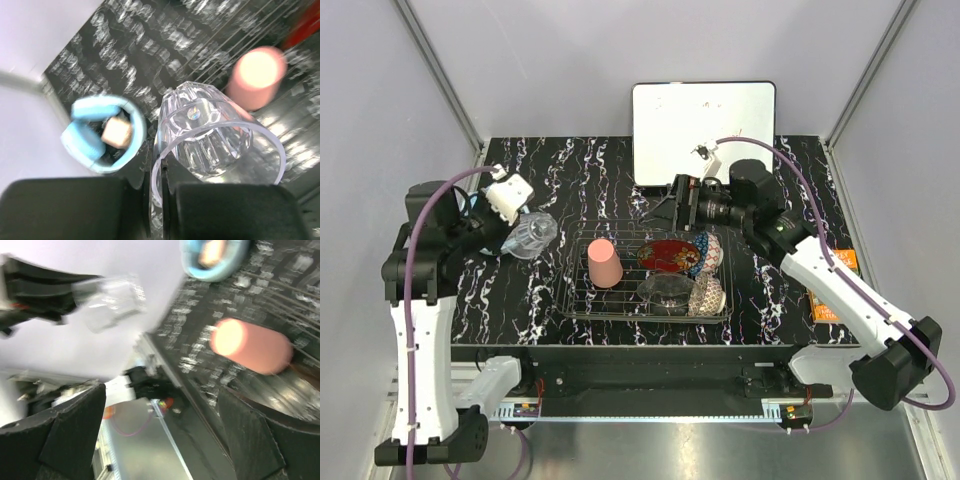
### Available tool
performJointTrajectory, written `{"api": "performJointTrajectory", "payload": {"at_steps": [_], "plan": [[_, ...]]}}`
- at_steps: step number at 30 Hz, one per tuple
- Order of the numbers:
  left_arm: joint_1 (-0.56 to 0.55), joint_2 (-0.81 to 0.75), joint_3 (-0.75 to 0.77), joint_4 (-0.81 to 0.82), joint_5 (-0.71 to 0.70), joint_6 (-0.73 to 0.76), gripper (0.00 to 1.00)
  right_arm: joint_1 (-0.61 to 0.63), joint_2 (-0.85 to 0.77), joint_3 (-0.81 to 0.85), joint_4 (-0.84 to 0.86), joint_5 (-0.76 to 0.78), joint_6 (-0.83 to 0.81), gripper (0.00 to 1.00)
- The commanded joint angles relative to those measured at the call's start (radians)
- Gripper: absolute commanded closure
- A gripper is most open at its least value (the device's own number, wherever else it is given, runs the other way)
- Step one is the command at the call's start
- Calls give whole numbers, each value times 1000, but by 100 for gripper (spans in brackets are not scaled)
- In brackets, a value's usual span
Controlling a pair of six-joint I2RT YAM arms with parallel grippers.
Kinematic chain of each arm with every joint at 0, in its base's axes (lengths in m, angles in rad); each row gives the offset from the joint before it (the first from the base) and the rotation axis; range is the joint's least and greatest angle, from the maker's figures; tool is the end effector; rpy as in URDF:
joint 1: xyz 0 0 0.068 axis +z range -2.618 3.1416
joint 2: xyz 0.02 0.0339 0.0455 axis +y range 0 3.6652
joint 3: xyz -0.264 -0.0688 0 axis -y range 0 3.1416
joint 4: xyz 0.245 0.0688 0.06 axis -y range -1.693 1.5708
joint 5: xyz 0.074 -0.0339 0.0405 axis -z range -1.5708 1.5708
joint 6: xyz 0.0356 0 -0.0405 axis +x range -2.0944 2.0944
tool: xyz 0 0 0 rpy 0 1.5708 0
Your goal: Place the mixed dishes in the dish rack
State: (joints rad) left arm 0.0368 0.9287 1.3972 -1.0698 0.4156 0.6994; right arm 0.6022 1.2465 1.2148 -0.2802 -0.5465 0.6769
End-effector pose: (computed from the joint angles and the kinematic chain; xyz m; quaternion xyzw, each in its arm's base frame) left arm 0.1417 -0.0092 0.4288 0.3725 0.7874 -0.0062 0.4911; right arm 0.2219 0.1750 0.3839 -0.1297 0.7838 0.5134 0.3246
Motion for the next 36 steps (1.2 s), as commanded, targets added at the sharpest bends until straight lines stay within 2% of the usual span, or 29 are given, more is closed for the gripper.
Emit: {"api": "performJointTrajectory", "payload": {"at_steps": [1,3,5,7,9,10,12,13,15,16,22,24,26,30,36], "plan": [[9,12,54,-7,289,-144,100,10,-51,-76,455,-210,172,0],[15,-25,-22,129,368,-265,100,10,-59,-130,625,-225,306,0],[23,-51,-72,290,458,-425,100,10,-41,-167,784,-234,372,0],[28,-12,-70,358,555,-521,100,10,-9,-184,882,-240,447,0],[31,15,-60,424,607,-684,100,10,22,-201,953,-242,518,0],[34,31,-60,517,655,-812,100,10,30,-218,992,-239,530,1],[43,42,-84,641,715,-950,100,10,51,-230,1007,-230,555,0],[43,45,-99,792,727,-1106,100,10,59,-253,1062,-227,573,0],[44,55,-159,931,756,-1248,100,8,85,-273,1134,-216,643,0],[43,68,-179,1059,761,-1367,100,10,93,-288,1189,-211,662,0],[12,116,-337,1442,781,-1684,100,10,123,-285,1250,-168,710,0],[-20,127,-333,1432,776,-1677,100,10,133,-273,1280,-139,719,0],[-32,148,-310,1328,769,-1612,100,10,157,-255,1308,-142,740,0],[-100,173,-328,1378,766,-1649,100,14,191,-213,1314,-135,754,0],[-144,179,-320,1392,758,-1680,100,21,223,-163,1264,-145,739,0]]}}
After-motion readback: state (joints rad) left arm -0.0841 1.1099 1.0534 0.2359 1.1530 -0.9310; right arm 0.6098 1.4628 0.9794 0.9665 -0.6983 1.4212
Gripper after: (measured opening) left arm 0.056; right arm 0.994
